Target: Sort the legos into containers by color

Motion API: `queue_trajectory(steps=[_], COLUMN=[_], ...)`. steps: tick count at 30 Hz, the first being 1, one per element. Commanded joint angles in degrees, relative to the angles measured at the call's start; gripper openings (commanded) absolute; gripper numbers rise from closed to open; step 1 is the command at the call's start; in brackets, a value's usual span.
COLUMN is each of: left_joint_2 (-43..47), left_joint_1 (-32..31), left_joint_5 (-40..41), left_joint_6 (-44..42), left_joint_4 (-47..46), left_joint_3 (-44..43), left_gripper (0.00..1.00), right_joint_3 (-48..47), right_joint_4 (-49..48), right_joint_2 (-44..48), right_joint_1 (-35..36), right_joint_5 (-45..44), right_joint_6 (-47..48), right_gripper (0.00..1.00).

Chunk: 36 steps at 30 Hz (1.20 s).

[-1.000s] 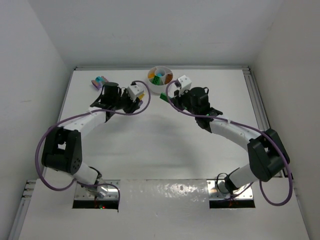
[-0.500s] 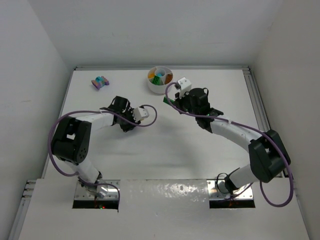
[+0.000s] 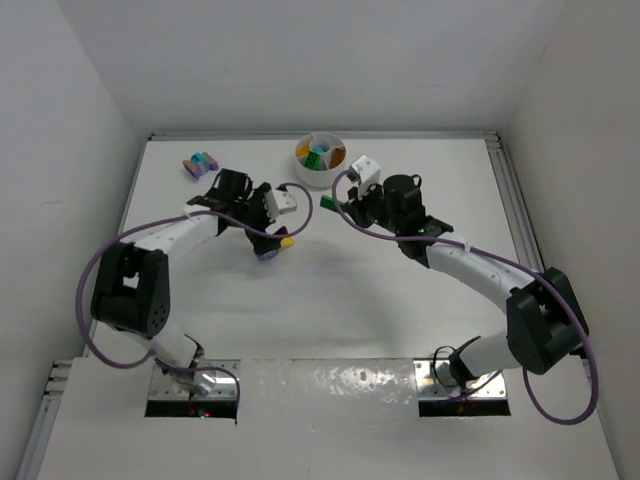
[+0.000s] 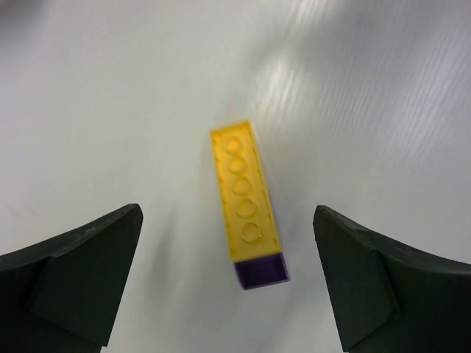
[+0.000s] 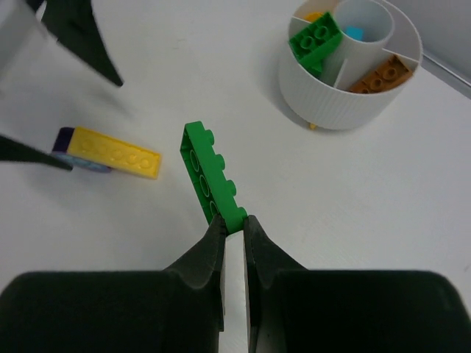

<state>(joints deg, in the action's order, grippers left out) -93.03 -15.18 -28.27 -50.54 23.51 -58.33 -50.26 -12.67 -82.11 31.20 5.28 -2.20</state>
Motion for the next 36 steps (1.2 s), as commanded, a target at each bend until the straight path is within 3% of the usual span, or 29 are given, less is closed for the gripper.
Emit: queue_trajectory(steps=[1, 6, 7, 12, 18, 22, 25, 26, 29, 32, 33, 34, 36], left_joint_2=[7.9, 9.7, 9.4, 8.4, 8.3, 8.5, 8.6, 8.6, 8.7, 8.6, 8.5, 8.5, 8.4], left_joint_1=[1.4, 0.9, 0.6, -0.4, -1.3, -1.9, -2.1, -2.2, -2.3, -2.3, -2.3, -2.3, -2.3], left_joint_5=[-14.8, -30.7, -31.5, -32.6, -33.5, -34.7, -34.6, -34.0, -33.3, -32.8, -32.6, -32.5, -31.6], left_joint_6=[-1.0, 4.1, 4.0, 2.5, 3.1, 4.0, 4.9, 5.6, 6.3, 6.5, 6.5, 6.4, 6.5], left_joint_4=[-1.3, -5.8, -5.2, -4.6, -4.8, -4.9, -5.6, -5.9, -5.8, -5.1, -4.8, -4.4, -4.1], left_joint_3=[-4.5, -5.7, -5.9, -5.9, -6.2, -6.1, -5.9, -5.7, -5.6, -5.1, -5.1, -5.1, -5.2], left_gripper=[1.0, 0.98, 0.95, 0.64, 0.62, 0.56, 0.31, 0.18, 0.1, 0.09, 0.13, 0.34, 0.54], right_joint_3=[-0.4, -2.6, -3.2, -6.5, -7.3, -7.8, -8.3, -8.4, -8.0, -7.7, -7.7, -7.7, -7.7], right_joint_4=[-0.8, 0.7, 1.7, 5.2, 4.5, 4.3, 3.7, 3.3, 0.7, -1.0, -1.4, -1.4, -0.9], right_joint_2=[2.6, 2.0, 1.8, -0.2, -1.3, -2.4, -3.1, -3.1, -3.1, -3.1, -3.0, -3.0, -2.8], right_joint_1=[0.0, 0.9, 1.3, 2.7, 3.2, 3.3, 3.3, 3.3, 3.3, 3.3, 3.3, 3.3, 3.3], right_joint_5=[9.8, 19.3, 20.5, 21.8, 22.5, 21.9, 21.9, 22.0, 21.7, 21.7, 21.8, 22.0, 22.1], right_joint_6=[4.9, 5.0, 5.4, 8.0, 8.3, 8.4, 8.3, 8.1, 6.9, 6.5, 6.9, 7.0, 7.6], right_gripper=[0.0, 0.0, 0.0, 0.0, 0.0, 0.0, 0.0, 0.0, 0.0, 0.0, 0.0, 0.0, 0.0])
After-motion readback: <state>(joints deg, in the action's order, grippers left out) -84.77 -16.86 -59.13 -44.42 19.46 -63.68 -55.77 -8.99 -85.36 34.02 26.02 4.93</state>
